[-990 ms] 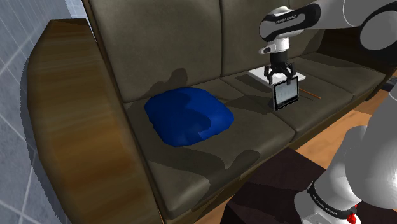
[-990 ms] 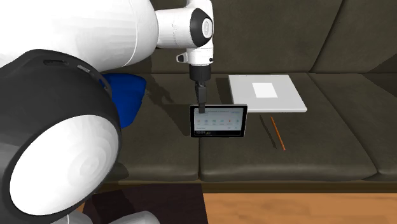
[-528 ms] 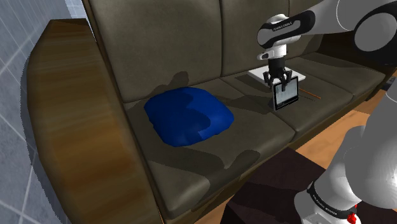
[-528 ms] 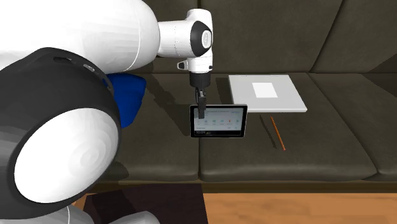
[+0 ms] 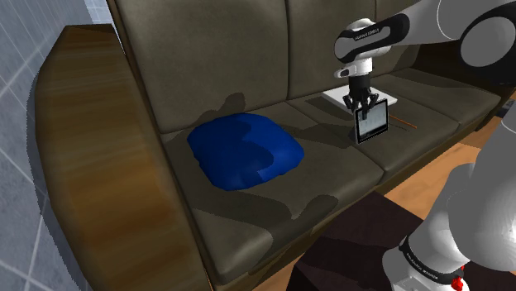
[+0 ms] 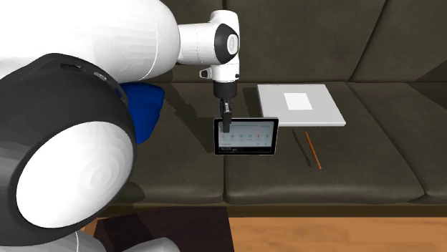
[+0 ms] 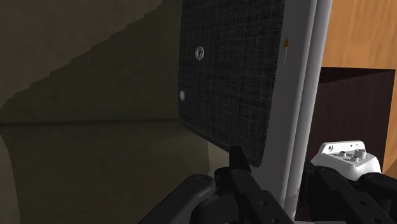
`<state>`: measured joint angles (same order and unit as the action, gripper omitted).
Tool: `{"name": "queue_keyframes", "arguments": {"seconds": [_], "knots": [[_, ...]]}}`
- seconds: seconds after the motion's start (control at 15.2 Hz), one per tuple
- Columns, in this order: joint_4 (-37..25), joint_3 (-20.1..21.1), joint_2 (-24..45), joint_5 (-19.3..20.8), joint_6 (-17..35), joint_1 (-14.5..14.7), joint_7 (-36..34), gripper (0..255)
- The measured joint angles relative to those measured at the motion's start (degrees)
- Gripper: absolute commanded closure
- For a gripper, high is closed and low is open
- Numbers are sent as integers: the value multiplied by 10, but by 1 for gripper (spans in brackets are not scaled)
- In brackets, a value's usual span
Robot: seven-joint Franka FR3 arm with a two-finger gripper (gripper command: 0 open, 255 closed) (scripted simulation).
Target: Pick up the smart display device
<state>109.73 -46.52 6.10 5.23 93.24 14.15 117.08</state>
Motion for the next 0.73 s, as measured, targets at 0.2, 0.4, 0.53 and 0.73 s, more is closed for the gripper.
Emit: {"name": "queue_keyframes", "arguments": {"seconds": [0.2, 0.4, 0.53, 0.73], "knots": [[-5, 0, -4, 3, -8, 1, -1, 255], [-20, 0, -10, 6, -28, 3, -3, 255], [-31, 0, -15, 9, -42, 3, -2, 255], [-48, 0, -20, 13, -63, 4, -1, 255]]}}
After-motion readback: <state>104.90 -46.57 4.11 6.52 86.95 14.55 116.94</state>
